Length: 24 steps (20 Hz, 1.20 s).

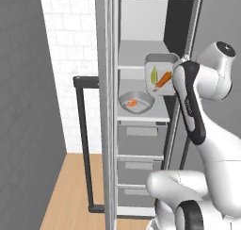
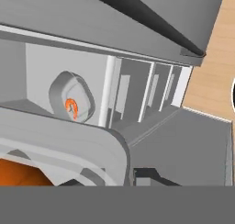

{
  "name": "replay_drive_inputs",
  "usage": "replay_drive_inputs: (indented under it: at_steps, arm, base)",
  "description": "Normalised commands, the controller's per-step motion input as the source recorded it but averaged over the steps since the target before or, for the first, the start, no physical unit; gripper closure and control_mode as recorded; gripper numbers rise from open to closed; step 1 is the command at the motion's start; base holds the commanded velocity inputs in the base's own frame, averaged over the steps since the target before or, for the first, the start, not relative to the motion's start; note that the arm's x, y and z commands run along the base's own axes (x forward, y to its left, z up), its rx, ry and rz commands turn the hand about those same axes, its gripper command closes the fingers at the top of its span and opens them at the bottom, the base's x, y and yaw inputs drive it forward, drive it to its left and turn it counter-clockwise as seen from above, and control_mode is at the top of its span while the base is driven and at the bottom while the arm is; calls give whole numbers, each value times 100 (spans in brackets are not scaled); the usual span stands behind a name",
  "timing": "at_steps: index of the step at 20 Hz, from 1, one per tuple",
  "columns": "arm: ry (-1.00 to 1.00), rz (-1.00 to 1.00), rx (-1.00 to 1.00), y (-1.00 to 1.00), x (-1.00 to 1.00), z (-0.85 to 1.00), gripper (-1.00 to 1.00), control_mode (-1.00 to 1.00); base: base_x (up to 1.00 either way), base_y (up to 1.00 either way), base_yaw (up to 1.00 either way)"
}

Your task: Take the meat container that has the shrimp and place it on the second highest rack of the freezer. Then take the vegetable container that has the lemon wedge and carrot and place it on the highest rack of the freezer.

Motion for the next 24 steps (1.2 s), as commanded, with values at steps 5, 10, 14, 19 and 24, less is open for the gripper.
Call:
replay_drive_inputs:
  at_steps: [5, 10, 14, 19, 24]
  arm:
    - [-1, -11, 0, 0, 99, 11, 100, -100]
    - [0, -2, 0, -6, 98, 34, 100, -100]
    - [0, -1, 0, -23, 96, 31, 100, -100]
    - [6, -1, 0, -14, 100, 7, 100, -100]
    - [9, -5, 0, 0, 98, 0, 100, -100]
  base:
    - [0, 0, 0]
    - [0, 0, 0]
    - [0, 0, 0]
    - [0, 0, 0]
    - [0, 0, 0]
